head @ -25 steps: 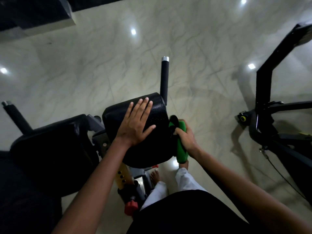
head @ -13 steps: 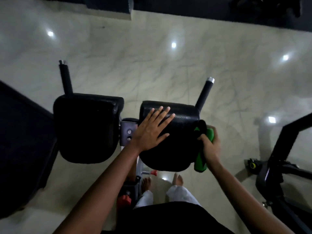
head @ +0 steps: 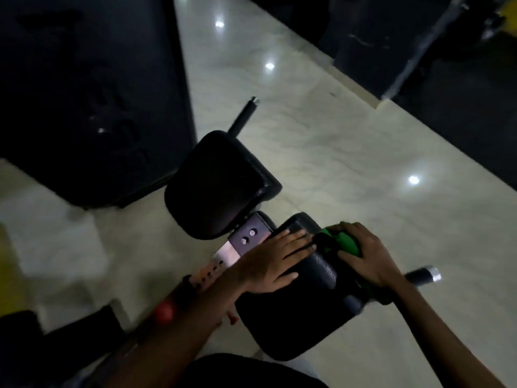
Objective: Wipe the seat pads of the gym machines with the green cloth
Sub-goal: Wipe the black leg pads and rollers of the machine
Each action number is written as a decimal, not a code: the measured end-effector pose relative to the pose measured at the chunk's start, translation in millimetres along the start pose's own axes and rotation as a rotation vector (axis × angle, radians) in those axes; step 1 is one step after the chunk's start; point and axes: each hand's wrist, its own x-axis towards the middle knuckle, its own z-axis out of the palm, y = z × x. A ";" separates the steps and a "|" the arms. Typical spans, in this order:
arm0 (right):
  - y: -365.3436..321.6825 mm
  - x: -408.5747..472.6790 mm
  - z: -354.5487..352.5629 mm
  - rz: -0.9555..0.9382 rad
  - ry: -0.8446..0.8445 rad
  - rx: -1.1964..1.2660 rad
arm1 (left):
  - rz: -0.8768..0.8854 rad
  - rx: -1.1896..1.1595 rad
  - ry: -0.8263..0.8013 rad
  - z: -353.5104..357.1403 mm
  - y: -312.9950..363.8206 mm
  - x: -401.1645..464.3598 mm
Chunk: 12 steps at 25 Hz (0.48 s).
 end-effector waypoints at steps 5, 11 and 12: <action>-8.2 65.5 -5.4 -0.253 -0.257 0.118 | -0.486 -0.032 0.209 30.4 63.1 -23.1; -78.7 128.9 16.4 -0.584 -0.624 -0.266 | -0.883 -0.111 0.394 81.7 108.8 -47.7; -90.7 136.3 27.8 -0.650 -0.715 -0.380 | -0.908 -0.110 0.432 85.1 110.9 -48.3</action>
